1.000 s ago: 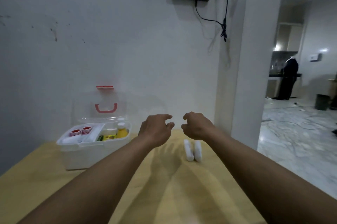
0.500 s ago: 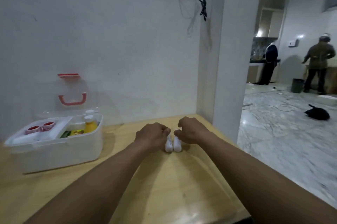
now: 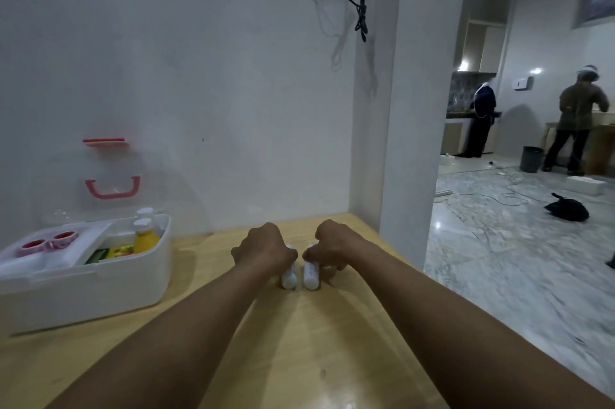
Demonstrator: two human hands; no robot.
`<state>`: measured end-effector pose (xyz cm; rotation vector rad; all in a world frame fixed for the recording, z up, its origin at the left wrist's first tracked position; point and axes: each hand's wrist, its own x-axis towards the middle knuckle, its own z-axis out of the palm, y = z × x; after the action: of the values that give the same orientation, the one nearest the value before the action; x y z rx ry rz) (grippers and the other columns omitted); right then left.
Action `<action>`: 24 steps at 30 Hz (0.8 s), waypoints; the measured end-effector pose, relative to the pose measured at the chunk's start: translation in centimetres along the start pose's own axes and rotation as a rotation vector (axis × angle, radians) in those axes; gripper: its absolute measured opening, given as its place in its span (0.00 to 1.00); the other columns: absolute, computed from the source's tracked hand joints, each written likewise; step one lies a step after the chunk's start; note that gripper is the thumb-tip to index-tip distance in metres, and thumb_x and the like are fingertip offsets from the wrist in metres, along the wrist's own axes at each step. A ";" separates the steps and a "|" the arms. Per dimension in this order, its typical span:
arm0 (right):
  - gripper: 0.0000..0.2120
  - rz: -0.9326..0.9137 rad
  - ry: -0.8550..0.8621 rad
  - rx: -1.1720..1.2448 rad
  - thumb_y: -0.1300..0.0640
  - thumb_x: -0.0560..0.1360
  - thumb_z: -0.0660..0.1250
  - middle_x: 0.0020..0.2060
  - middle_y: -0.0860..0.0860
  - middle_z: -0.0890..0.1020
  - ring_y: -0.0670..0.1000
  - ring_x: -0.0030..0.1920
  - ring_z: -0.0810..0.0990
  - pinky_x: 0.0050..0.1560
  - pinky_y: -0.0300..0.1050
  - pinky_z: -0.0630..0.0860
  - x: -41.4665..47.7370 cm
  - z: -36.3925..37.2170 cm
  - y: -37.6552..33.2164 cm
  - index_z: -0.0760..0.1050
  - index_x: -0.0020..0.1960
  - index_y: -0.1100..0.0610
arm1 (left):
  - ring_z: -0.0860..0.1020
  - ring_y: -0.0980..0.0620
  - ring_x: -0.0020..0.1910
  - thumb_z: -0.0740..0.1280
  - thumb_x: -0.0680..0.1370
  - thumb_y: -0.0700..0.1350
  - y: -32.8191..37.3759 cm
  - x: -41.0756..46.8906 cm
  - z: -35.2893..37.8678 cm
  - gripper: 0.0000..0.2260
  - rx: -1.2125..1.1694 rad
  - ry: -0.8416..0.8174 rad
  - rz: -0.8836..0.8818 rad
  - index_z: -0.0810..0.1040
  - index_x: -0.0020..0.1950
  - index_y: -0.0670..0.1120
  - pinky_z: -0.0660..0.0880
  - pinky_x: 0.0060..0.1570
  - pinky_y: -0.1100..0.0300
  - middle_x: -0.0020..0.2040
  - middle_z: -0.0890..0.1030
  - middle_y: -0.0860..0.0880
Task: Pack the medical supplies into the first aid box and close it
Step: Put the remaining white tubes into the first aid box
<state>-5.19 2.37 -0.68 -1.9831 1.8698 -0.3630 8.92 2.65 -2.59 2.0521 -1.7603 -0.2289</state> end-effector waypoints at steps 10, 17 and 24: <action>0.22 -0.019 -0.001 0.163 0.61 0.73 0.68 0.49 0.62 0.83 0.59 0.47 0.84 0.46 0.52 0.84 -1.6 -0.8 -1.9 0.73 0.65 0.68 | 0.75 0.48 0.31 0.67 0.72 0.51 -1.1 -0.6 -2.5 0.13 -0.186 0.014 -0.016 0.78 0.38 0.41 0.62 0.27 0.61 0.32 0.76 0.47; 0.17 -0.153 0.074 0.210 0.62 0.75 0.65 0.49 0.55 0.78 0.57 0.48 0.82 0.46 0.50 0.84 -3.1 -2.6 -6.4 0.74 0.64 0.61 | 0.76 0.47 0.38 0.65 0.78 0.51 -1.4 -2.6 -8.2 0.12 -0.306 0.131 0.068 0.72 0.37 0.47 0.75 0.43 0.56 0.31 0.71 0.52; 0.16 -0.282 0.131 0.223 0.61 0.75 0.63 0.50 0.56 0.79 0.56 0.44 0.84 0.41 0.48 0.84 -4.5 -3.7 -11.4 0.72 0.63 0.57 | 0.78 0.48 0.45 0.66 0.75 0.45 -4.5 -4.0 -14.3 0.14 -0.421 0.238 0.128 0.74 0.61 0.52 0.72 0.38 0.58 0.51 0.79 0.47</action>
<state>2.99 6.87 8.09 -2.1096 1.5415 -0.7641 17.87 9.98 7.79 1.5933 -1.5372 -0.2762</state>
